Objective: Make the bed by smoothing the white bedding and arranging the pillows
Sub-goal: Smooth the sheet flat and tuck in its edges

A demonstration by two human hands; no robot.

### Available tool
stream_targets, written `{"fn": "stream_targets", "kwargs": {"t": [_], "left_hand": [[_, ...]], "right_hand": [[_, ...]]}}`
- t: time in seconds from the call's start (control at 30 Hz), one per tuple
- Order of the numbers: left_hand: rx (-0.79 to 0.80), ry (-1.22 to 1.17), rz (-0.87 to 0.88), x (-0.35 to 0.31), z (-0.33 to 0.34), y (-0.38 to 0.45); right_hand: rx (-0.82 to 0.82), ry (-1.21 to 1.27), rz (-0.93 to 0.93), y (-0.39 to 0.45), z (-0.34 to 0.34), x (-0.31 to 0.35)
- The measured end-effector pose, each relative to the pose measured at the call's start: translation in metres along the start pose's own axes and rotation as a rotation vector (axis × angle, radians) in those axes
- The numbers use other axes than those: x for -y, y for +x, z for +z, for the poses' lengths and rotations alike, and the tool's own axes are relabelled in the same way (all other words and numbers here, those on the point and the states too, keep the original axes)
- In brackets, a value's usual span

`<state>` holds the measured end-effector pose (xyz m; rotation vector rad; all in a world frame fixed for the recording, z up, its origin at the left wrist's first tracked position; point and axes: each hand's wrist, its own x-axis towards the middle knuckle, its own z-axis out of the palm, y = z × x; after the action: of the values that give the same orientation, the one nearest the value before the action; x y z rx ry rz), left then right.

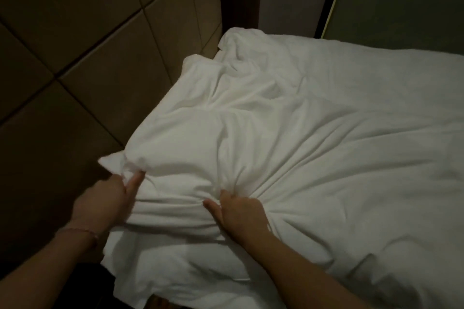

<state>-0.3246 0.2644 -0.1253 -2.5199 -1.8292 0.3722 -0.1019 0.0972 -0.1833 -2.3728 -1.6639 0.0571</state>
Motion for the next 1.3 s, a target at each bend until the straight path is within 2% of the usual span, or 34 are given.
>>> {"fn": "stream_targets", "kwargs": {"t": [0.1, 0.17, 0.27, 0.37, 0.43, 0.53, 0.6, 0.67, 0.77, 0.87, 0.9, 1.0, 1.07, 1.1, 1.2, 1.23, 1.3], "left_hand": [[0.059, -0.089, -0.068, -0.002, 0.025, 0.005], [-0.03, -0.199, -0.117, -0.009, 0.012, 0.01], [-0.302, -0.383, -0.094, -0.024, -0.03, 0.031], [-0.328, -0.447, 0.005, -0.058, -0.065, 0.072], [-0.224, -0.467, 0.042, -0.09, -0.073, 0.099], [-0.055, -0.531, 0.033, -0.126, -0.063, 0.133], [-0.041, -0.51, 0.051, -0.134, -0.05, 0.144], [-0.118, -0.492, 0.059, -0.131, -0.042, 0.148], [-0.202, -0.516, 0.089, -0.115, -0.044, 0.158], [-0.278, -0.474, 0.134, -0.101, -0.071, 0.167], [-0.314, -0.456, 0.147, -0.097, -0.084, 0.17], [-0.46, -0.497, 0.15, -0.085, -0.114, 0.179], [-0.479, -0.493, 0.125, -0.075, -0.111, 0.184], [-0.428, -0.462, 0.094, -0.07, -0.102, 0.186], [-0.107, -0.407, -0.121, -0.069, -0.066, 0.185], [-0.084, -0.393, -0.168, -0.076, -0.061, 0.183], [-0.273, -0.32, -0.077, -0.098, -0.062, 0.18]], "right_hand": [[-0.057, -0.006, -0.003, 0.003, 0.01, -0.007], [-0.109, 0.037, -0.041, 0.003, 0.005, -0.011], [-0.317, 0.152, -0.103, 0.016, -0.012, -0.023], [-0.405, 0.134, -0.048, 0.058, -0.033, -0.035], [-0.312, 0.143, 0.074, 0.083, -0.041, -0.039], [-0.077, 0.163, 0.179, 0.108, -0.032, -0.046], [-0.027, 0.146, 0.173, 0.118, -0.015, -0.051], [-0.021, 0.113, 0.172, 0.124, -0.003, -0.053], [-0.197, 0.067, 0.125, 0.137, 0.012, -0.053], [-0.201, 0.082, 0.105, 0.161, -0.003, -0.054], [-0.249, 0.083, 0.097, 0.171, -0.01, -0.054], [-0.544, 0.098, 0.056, 0.199, -0.042, -0.051], [-0.608, 0.106, 0.035, 0.206, -0.044, -0.047], [-0.577, 0.1, 0.027, 0.206, -0.036, -0.045], [-0.303, 0.04, 0.011, 0.192, 0.013, -0.042], [-0.224, 0.033, 0.022, 0.187, 0.025, -0.042], [-0.178, 0.072, 0.05, 0.187, 0.03, -0.047]]}}
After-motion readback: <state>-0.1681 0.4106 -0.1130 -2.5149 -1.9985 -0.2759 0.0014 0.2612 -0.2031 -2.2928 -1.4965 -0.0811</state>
